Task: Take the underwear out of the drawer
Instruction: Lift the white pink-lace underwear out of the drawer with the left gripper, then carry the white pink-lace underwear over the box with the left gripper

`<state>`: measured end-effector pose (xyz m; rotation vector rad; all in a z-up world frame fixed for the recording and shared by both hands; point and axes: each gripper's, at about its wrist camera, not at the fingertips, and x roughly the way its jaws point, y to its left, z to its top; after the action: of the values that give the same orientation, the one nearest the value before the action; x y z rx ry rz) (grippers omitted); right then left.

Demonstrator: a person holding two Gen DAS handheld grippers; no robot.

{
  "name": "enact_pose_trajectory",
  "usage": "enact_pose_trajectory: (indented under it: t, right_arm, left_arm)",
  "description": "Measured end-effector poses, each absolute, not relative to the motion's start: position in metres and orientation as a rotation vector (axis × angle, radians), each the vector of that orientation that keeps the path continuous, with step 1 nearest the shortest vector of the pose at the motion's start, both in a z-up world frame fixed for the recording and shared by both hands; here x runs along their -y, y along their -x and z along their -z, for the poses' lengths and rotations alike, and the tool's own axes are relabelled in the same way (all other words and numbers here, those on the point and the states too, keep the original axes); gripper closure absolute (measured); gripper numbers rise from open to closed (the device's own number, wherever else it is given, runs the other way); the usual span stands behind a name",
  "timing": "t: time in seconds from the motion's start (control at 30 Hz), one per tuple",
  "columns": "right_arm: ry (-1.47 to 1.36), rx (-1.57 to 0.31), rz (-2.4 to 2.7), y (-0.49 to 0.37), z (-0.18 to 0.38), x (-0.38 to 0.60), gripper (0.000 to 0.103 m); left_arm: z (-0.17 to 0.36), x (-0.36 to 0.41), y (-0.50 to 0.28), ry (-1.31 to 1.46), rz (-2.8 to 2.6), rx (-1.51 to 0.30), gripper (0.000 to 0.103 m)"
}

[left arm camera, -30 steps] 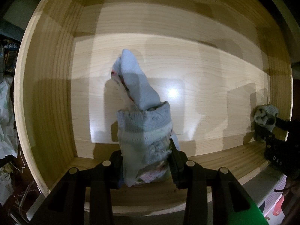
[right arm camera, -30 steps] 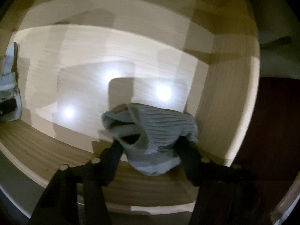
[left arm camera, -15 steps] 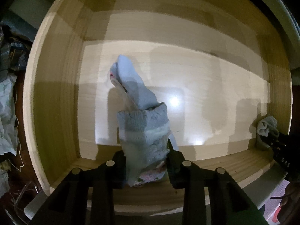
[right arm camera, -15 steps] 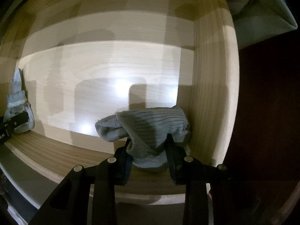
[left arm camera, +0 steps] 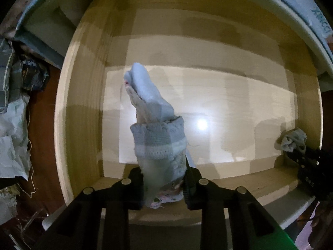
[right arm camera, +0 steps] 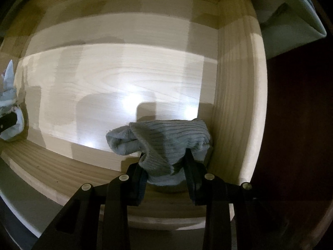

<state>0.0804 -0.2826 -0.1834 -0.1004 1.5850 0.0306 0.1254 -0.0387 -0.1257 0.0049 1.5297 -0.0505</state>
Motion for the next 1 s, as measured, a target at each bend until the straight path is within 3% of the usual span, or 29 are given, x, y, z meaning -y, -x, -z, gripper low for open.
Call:
enact_pose_trajectory:
  t: [0.47, 1.0]
  right_arm:
    - [0.097, -1.548, -0.005, -0.071, 0.186, 0.281, 0.072]
    - [0.074, -1.519, 0.018, -0.070, 0.186, 0.281, 0.071]
  left_arm:
    - [0.065, 0.040, -0.101, -0.027, 0.061, -1.405, 0.077]
    - [-0.111, 0.000, -0.123, -0.018, 0.102, -1.105, 0.077]
